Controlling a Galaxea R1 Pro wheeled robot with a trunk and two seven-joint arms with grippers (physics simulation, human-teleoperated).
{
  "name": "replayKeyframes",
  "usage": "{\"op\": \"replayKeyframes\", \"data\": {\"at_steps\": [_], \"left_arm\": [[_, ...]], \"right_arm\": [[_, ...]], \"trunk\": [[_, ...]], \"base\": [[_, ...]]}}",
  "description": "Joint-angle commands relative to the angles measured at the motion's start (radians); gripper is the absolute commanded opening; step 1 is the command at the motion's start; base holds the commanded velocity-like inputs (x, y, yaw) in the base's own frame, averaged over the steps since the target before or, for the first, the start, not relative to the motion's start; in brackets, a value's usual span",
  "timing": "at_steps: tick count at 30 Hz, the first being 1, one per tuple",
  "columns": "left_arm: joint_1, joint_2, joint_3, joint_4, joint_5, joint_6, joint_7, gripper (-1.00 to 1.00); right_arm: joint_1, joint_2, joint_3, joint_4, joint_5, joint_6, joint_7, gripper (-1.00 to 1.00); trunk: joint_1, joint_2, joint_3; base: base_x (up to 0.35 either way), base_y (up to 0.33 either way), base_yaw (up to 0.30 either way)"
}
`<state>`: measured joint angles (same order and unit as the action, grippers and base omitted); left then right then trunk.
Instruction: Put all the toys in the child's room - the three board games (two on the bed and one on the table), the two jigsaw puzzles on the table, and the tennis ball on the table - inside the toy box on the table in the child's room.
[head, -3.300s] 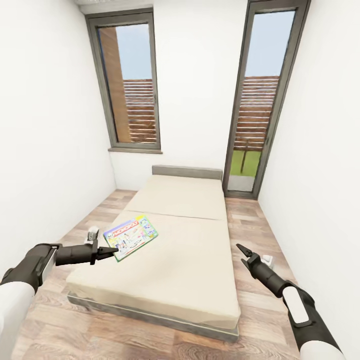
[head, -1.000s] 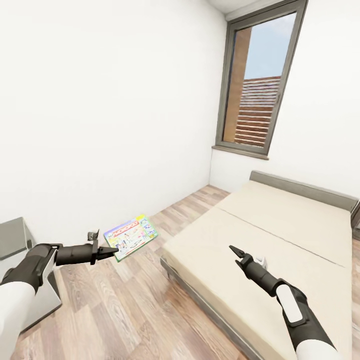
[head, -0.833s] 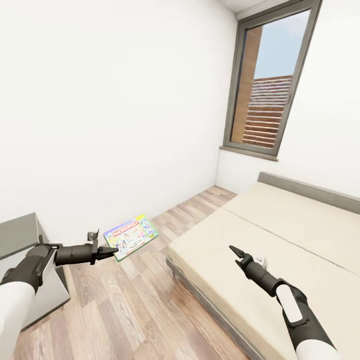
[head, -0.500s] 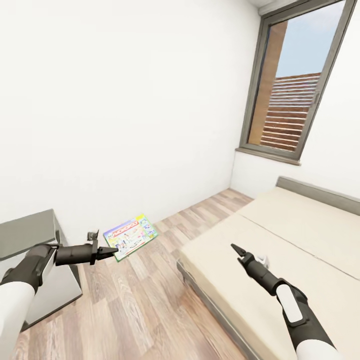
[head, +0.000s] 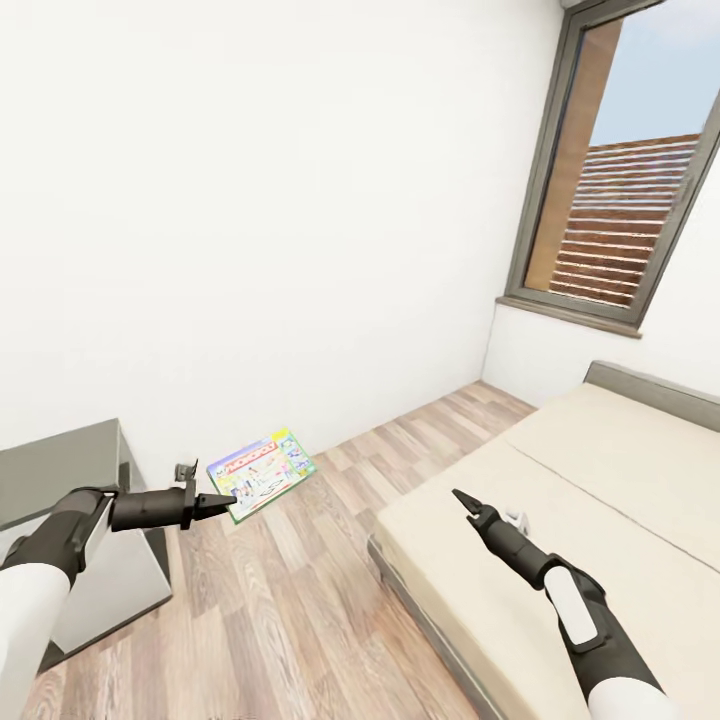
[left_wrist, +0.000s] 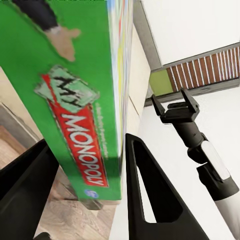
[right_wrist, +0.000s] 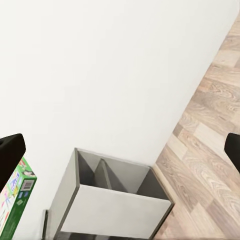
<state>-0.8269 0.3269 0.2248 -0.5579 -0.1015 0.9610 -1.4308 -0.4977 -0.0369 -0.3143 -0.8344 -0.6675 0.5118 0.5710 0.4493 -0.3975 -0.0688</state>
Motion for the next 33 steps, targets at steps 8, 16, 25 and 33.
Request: {"op": "replayKeyframes", "data": {"at_steps": [8, 16, 25, 33], "left_arm": [[-0.001, 0.000, 0.005, -0.001, -0.007, 0.012, -0.009, -1.00], [-0.001, 0.000, 0.005, -0.001, -0.008, 0.012, -0.008, -1.00], [-0.001, 0.000, 0.005, -0.001, -0.009, 0.012, -0.008, -1.00], [-0.001, 0.000, 0.005, -0.001, -0.009, 0.012, -0.008, -1.00]], "right_arm": [[-0.001, 0.001, 0.001, 0.000, -0.006, 0.008, 0.000, 1.00], [-0.001, 0.001, 0.001, 0.000, -0.010, 0.008, -0.044, 1.00], [-0.001, 0.001, 0.001, 0.000, -0.012, 0.010, -0.085, 1.00], [-0.001, 0.002, 0.001, 0.000, -0.012, 0.010, -0.086, 1.00]], "trunk": [[0.001, -0.002, -0.013], [0.001, -0.002, -0.023], [0.001, -0.002, -0.034], [0.001, -0.002, -0.044]], "base": [[0.013, 0.000, 0.192], [0.000, 0.000, 0.197], [0.021, 0.000, 0.198], [0.161, 0.000, 0.198]]}}
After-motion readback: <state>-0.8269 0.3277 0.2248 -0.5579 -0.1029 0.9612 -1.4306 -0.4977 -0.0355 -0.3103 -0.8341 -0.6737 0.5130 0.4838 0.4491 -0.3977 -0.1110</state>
